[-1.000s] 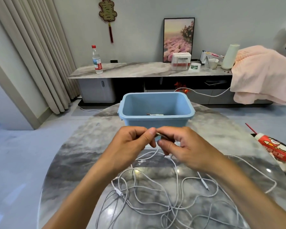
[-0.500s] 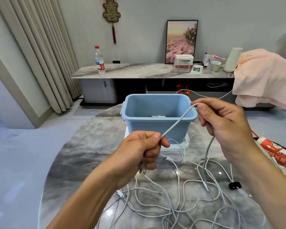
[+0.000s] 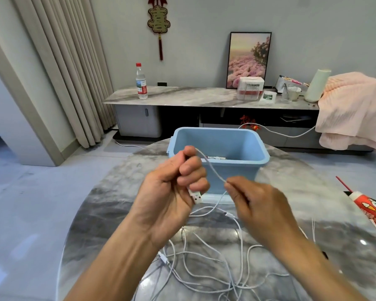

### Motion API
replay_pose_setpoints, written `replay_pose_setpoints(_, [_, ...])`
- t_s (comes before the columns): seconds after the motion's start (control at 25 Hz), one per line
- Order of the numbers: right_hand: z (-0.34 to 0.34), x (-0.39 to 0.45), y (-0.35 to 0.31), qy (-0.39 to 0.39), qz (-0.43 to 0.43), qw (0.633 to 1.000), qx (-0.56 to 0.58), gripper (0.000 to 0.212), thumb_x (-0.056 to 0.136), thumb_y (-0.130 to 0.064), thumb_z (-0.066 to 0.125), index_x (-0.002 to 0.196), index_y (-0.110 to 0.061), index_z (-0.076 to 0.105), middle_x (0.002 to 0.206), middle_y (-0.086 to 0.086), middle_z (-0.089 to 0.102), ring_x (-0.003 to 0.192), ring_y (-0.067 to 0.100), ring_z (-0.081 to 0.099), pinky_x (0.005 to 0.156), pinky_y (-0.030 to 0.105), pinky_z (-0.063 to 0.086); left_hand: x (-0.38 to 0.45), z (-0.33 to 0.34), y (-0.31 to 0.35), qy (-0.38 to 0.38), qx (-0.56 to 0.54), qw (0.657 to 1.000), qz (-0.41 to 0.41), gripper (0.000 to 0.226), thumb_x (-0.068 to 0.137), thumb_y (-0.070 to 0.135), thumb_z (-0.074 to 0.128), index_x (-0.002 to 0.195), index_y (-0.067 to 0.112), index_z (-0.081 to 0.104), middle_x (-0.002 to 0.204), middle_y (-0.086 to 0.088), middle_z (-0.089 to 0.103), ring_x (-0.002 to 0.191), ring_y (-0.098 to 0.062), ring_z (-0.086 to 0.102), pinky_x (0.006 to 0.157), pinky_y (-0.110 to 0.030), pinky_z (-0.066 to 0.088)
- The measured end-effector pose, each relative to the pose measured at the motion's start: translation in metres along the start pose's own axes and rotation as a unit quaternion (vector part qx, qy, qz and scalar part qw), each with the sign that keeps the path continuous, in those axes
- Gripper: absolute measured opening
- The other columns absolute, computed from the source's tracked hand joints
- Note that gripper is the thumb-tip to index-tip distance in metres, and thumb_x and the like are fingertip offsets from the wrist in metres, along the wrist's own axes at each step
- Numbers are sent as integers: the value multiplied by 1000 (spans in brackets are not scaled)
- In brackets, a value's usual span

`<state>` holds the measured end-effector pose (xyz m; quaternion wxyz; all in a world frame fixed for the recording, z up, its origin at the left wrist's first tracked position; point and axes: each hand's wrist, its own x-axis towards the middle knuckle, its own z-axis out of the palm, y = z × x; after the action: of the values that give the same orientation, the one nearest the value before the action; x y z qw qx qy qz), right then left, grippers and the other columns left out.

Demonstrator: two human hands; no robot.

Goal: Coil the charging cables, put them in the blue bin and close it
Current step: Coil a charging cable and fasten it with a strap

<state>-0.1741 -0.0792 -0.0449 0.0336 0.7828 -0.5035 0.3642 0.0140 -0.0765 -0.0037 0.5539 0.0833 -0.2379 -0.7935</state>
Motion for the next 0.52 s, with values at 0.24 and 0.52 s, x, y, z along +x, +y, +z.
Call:
replay_pose_setpoints(0.24, [11, -7, -72, -223, 99, 951, 190, 17, 102, -36, 40, 97, -27, 53, 93, -5, 68, 92, 18, 61, 80, 38, 48, 10, -24, 8, 98, 384, 890, 227, 16, 102, 8, 37, 96, 9, 51, 78, -5, 69, 91, -20, 71, 91, -32, 51])
replay_pose_setpoints(0.52, [-70, 18, -41, -134, -8, 989, 57, 27, 92, -44, 53, 77, -25, 63, 58, -7, 55, 61, 13, 49, 56, 32, 41, 2, -17, -4, -53, 725, 662, 184, 19, 101, 20, 42, 95, 16, 59, 64, -4, 49, 58, -19, 46, 56, -32, 41])
